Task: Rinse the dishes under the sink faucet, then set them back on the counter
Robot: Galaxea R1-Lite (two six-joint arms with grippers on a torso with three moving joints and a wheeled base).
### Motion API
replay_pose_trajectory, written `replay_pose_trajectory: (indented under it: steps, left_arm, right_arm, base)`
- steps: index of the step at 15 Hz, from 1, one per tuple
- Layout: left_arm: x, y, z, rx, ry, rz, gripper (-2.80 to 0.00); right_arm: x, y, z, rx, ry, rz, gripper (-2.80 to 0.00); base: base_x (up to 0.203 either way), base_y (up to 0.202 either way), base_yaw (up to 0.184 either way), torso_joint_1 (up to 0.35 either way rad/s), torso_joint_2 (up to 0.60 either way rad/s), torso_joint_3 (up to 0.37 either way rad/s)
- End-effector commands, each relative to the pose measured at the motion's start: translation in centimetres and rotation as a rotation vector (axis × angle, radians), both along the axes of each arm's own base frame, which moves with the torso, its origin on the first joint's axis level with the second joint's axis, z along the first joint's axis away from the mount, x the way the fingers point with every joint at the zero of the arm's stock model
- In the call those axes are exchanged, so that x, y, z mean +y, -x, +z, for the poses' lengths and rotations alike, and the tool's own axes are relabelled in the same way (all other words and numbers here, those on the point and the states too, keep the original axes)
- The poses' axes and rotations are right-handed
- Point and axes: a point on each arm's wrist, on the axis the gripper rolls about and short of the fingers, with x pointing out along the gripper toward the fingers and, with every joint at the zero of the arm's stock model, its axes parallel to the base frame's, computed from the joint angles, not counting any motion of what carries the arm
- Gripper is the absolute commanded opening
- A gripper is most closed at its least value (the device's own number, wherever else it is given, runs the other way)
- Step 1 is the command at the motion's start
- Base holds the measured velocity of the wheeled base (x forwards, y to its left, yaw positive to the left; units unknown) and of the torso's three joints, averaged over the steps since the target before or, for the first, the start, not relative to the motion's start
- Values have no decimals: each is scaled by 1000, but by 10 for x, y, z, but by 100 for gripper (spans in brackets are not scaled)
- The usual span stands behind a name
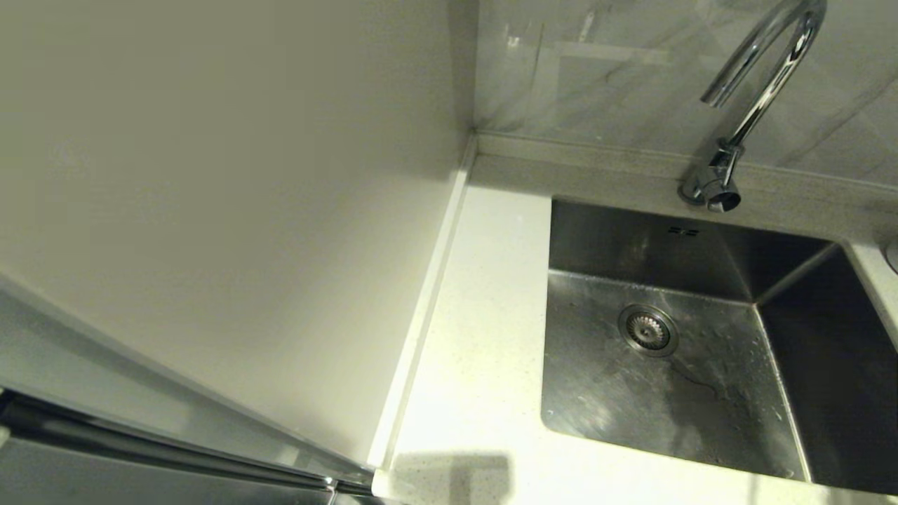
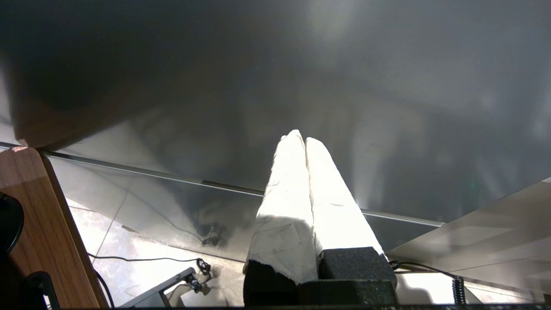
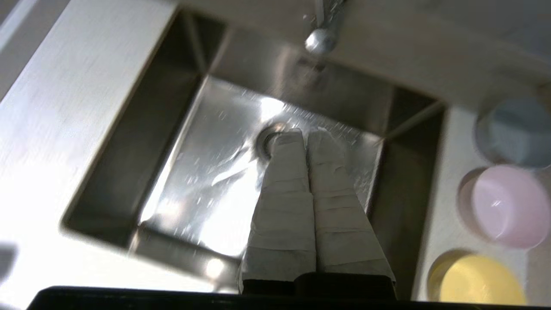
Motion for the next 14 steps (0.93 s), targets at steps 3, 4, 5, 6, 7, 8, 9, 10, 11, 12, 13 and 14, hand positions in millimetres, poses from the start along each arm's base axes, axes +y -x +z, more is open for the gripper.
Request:
replay_pose_trajectory:
  steps: [3, 4, 5, 6, 7, 8, 9, 10, 11, 12, 13, 14]
  left_arm:
    - [0, 0, -1, 3, 0, 0, -280]
    - [0, 0, -1, 3, 0, 0, -280]
    - [0, 0, -1, 3, 0, 0, -280]
    - [0, 0, -1, 3, 0, 0, -280]
    - [0, 0, -1, 3, 0, 0, -280]
    - [0, 0, -1, 3, 0, 0, -280]
    - [0, 0, -1, 3, 0, 0, -280]
    - [0, 0, -1, 3, 0, 0, -280]
    - [0, 0, -1, 3, 0, 0, -280]
    - [0, 0, -1, 3, 0, 0, -280]
    - [0, 0, -1, 3, 0, 0, -280]
    - [0, 0, -1, 3, 0, 0, -280]
  right_arm:
    - [5, 68, -63, -24, 8, 68, -280]
    - [5, 74, -79, -28, 9, 74, -280]
    - [5, 79, -94, -40, 9, 77, -280]
    - [5, 81, -108, -58, 11, 79, -280]
    - [5, 83, -123, -86, 13, 77, -280]
    - [5, 85, -138, -114, 15, 72, -280]
    - [6, 87, -153, -132, 17, 61, -280]
    - [6, 86, -171, -126, 17, 49, -280]
    - [6, 83, -187, -112, 17, 40, -280]
    - [6, 81, -199, -111, 15, 36, -280]
    - [6, 82, -209, -127, 14, 39, -280]
    - [6, 86, -217, -156, 14, 51, -280]
  base:
    - [0, 0, 0, 0, 0, 0]
    - [0, 0, 0, 0, 0, 0]
    - [0, 0, 0, 0, 0, 0]
    - [0, 0, 0, 0, 0, 0]
    - [0, 0, 0, 0, 0, 0]
    - [0, 0, 0, 0, 0, 0]
    - [0, 0, 0, 0, 0, 0]
    - [0, 0, 0, 0, 0, 0]
    - [0, 0, 0, 0, 0, 0]
    - [0, 0, 0, 0, 0, 0]
    - [0, 0, 0, 0, 0, 0]
    - [0, 0, 0, 0, 0, 0]
